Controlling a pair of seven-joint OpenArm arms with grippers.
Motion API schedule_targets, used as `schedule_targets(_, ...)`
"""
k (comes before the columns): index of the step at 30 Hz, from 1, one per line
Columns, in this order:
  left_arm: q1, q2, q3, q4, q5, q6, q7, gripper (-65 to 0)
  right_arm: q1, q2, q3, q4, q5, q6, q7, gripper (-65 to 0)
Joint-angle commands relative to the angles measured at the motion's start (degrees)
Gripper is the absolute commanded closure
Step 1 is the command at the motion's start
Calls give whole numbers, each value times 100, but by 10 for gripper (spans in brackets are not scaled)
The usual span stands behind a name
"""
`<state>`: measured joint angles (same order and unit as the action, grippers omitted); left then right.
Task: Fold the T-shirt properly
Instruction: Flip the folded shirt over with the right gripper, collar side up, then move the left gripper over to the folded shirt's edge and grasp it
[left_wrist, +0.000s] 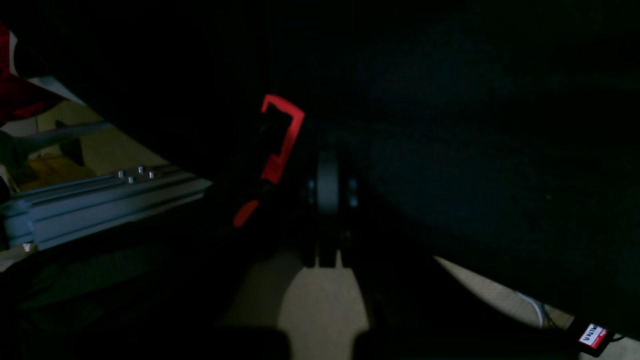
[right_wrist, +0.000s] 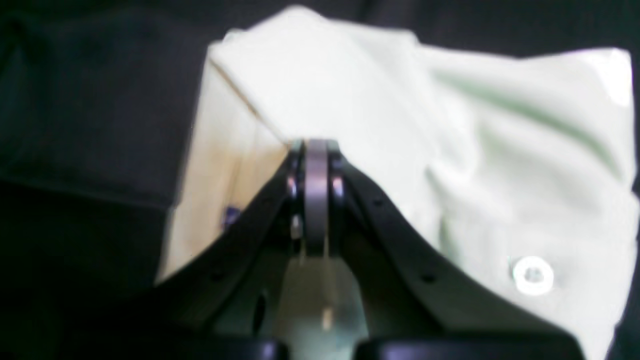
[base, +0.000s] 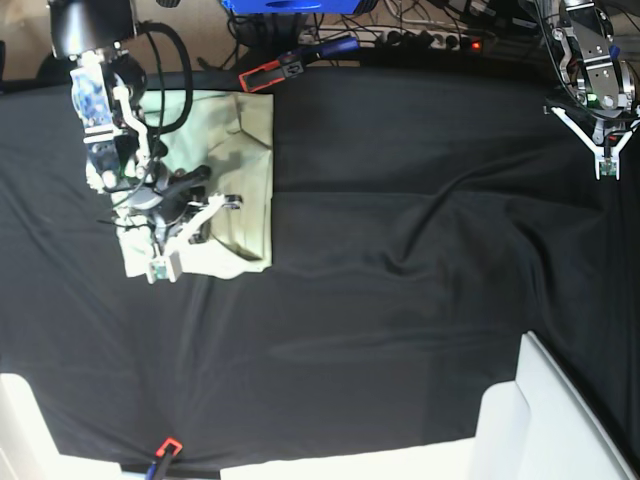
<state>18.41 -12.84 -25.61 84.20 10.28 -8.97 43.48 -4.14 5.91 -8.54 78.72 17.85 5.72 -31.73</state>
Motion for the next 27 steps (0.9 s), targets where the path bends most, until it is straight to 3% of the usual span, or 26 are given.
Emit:
schedule_targets(1, 0, -101, -37, 85, 49, 66, -54, 0, 102, -77, 119, -43, 48, 215, 100, 0)
schedule_targets(5, -8, -101, -37, 85, 66, 66, -54, 0, 155, -147, 251, -351, 40, 567, -120, 0)
schedule_targets(13, -88, 40, 200, 147, -75, 66, -142, 0, 32, -95, 392, 1381, 40, 523, -911, 0)
schedule_targets(18, -114, 119, 745, 393, -760, 58, -335, 0, -179, -147, 1350, 2585, 40, 523, -1430, -1)
schedule_targets(22, -132, 181, 1097, 630, -1859, 58, -239, -3, -364, -147, 2177, 2814, 40, 523, -1438, -3)
schedule_targets(27, -290, 5, 1739, 999, -3995, 58, 60, -257, -443, -138, 2897, 2322, 31, 523, -1456, -3)
